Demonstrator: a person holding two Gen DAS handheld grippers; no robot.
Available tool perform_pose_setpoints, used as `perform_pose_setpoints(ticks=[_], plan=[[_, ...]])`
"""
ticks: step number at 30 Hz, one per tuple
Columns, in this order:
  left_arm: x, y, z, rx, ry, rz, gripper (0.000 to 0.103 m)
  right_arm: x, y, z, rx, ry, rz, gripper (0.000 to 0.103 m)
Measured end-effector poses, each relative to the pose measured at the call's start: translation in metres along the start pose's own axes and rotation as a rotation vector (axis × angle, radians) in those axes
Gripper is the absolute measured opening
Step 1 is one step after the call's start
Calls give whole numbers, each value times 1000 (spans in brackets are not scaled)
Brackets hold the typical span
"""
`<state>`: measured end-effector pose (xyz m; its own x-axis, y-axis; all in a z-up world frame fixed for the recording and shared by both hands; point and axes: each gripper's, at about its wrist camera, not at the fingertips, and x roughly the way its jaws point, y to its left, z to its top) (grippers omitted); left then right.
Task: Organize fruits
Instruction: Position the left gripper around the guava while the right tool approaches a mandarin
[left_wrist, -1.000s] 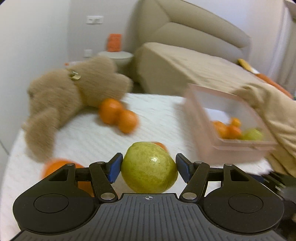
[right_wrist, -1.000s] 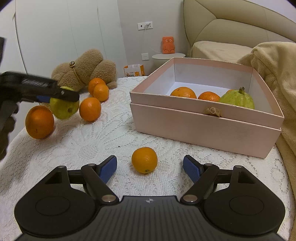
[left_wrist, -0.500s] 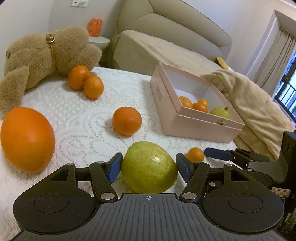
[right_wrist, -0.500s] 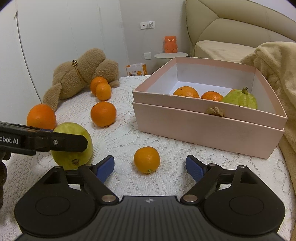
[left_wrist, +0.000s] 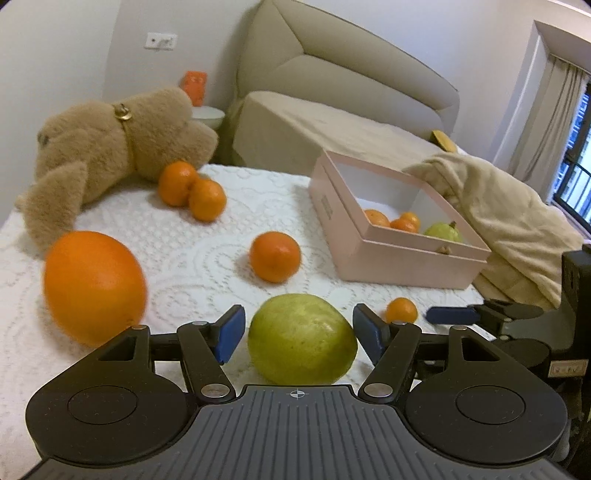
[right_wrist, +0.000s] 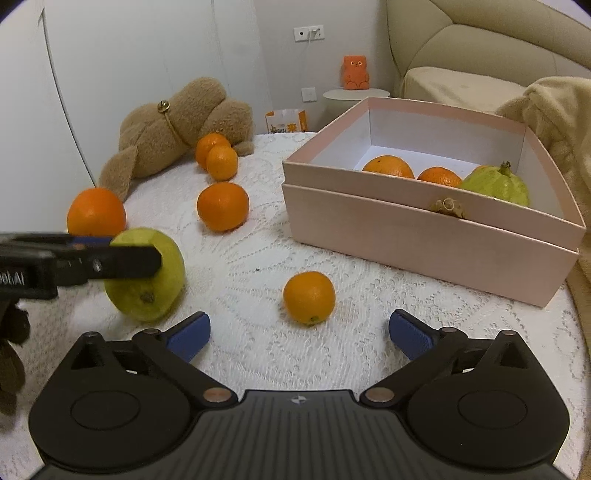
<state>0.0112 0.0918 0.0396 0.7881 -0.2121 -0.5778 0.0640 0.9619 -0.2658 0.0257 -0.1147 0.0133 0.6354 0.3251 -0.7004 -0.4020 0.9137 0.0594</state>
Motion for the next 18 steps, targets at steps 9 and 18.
perform_pose_setpoints(ticks=[9,18], plan=[[-12,3,5,8,-17,80,74,1,9,-3,-57,10,-40,103],[8,-11,-5,-12,93,-2,74,0,7,-3,-49,7,-34,103]])
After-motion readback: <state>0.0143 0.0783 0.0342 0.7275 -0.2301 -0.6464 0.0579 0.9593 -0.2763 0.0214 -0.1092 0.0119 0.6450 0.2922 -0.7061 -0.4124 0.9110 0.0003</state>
